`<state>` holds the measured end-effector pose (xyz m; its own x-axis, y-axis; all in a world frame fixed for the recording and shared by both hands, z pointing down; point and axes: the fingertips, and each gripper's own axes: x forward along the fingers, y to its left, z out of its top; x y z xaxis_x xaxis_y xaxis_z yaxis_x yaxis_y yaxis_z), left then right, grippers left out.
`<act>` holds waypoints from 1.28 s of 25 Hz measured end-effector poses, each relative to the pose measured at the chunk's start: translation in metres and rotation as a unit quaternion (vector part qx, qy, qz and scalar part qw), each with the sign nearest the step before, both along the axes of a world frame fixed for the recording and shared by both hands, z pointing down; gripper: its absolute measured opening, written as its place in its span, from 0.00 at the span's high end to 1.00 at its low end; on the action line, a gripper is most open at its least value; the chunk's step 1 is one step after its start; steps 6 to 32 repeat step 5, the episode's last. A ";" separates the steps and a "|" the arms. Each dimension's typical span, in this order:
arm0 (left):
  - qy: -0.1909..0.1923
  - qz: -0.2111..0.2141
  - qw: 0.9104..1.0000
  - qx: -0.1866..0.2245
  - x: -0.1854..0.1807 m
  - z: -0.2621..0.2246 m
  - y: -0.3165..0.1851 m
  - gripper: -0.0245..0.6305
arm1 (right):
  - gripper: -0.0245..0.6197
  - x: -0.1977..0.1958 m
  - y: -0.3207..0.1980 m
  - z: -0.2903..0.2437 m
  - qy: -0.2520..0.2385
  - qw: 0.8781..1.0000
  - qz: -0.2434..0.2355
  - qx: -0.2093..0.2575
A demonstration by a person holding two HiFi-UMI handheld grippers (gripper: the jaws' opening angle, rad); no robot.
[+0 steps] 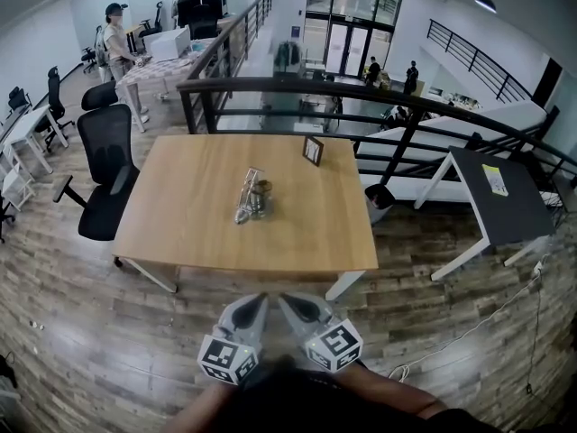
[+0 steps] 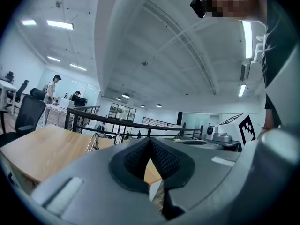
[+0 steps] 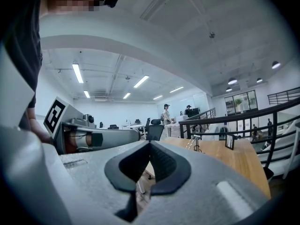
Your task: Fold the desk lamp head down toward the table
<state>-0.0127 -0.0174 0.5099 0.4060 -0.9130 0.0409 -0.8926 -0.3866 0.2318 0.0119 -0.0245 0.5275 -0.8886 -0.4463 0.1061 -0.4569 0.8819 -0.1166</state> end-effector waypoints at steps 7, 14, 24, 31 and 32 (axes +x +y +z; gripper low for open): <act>-0.002 0.006 1.000 -0.003 0.006 0.004 0.000 0.96 | 0.96 0.004 0.000 0.003 0.003 1.000 0.001 0.004; -0.002 0.006 1.000 -0.003 0.006 0.004 0.000 0.96 | 0.96 0.004 0.000 0.003 0.003 1.000 0.001 0.004; -0.002 0.006 1.000 -0.003 0.006 0.004 0.000 0.96 | 0.96 0.004 0.000 0.003 0.003 1.000 0.001 0.004; -0.002 0.006 1.000 -0.003 0.006 0.004 0.000 0.96 | 0.96 0.004 0.000 0.003 0.003 1.000 0.001 0.004; -0.002 0.006 1.000 -0.003 0.006 0.004 0.000 0.96 | 0.96 0.004 0.000 0.003 0.003 1.000 0.001 0.004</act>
